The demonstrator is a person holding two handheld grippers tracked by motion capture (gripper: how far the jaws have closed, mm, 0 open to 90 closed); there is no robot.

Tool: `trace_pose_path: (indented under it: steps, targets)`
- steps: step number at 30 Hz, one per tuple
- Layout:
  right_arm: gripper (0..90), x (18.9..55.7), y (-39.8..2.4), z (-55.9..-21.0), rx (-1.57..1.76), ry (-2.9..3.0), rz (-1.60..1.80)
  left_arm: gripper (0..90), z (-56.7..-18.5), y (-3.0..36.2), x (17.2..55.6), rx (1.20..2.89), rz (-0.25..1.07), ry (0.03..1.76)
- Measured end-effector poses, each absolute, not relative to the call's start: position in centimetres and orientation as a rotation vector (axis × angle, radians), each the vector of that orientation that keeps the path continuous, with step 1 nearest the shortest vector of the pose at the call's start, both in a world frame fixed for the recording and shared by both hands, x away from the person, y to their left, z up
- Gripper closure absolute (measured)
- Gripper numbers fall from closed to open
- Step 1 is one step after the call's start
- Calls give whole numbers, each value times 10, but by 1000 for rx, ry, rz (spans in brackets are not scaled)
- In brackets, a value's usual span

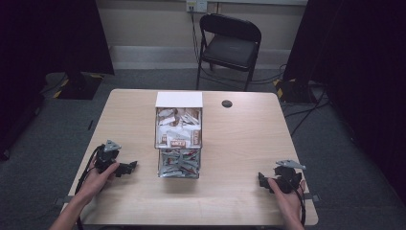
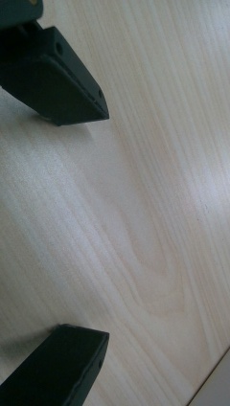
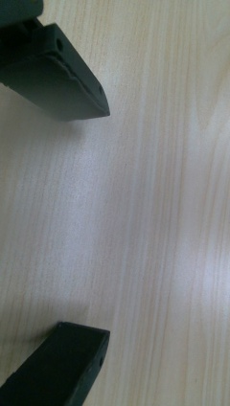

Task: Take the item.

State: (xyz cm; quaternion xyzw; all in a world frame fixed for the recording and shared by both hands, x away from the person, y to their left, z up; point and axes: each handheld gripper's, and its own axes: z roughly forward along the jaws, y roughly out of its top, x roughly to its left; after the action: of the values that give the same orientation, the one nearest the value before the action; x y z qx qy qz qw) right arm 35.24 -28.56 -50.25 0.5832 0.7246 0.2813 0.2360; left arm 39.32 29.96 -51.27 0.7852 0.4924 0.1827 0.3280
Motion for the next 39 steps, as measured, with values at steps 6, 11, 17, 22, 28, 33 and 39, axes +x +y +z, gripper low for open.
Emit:
trace_pose_path:
  steps: [6,11,17,22,28,33,39]
  targets:
    - [0,352,-285,-502,1610,1978,771,0,-513,300,393,2055,478,1289]
    - [4,352,-285,-502,1603,1993,781,0,-513,300,393,2056,478,1289]
    - [148,351,-285,-496,1602,2011,813,0,-513,300,393,2056,478,1289]
    - [156,350,-284,-492,1599,2013,855,0,-513,300,393,2056,478,1289]
    - [181,348,-284,-488,1577,2007,907,0,-513,300,393,2056,478,1289]
    - [202,347,-279,-484,1535,2041,963,0,-513,300,393,2055,478,1289]
    - [229,345,-271,-477,1477,2045,996,0,-513,300,393,2056,478,1289]
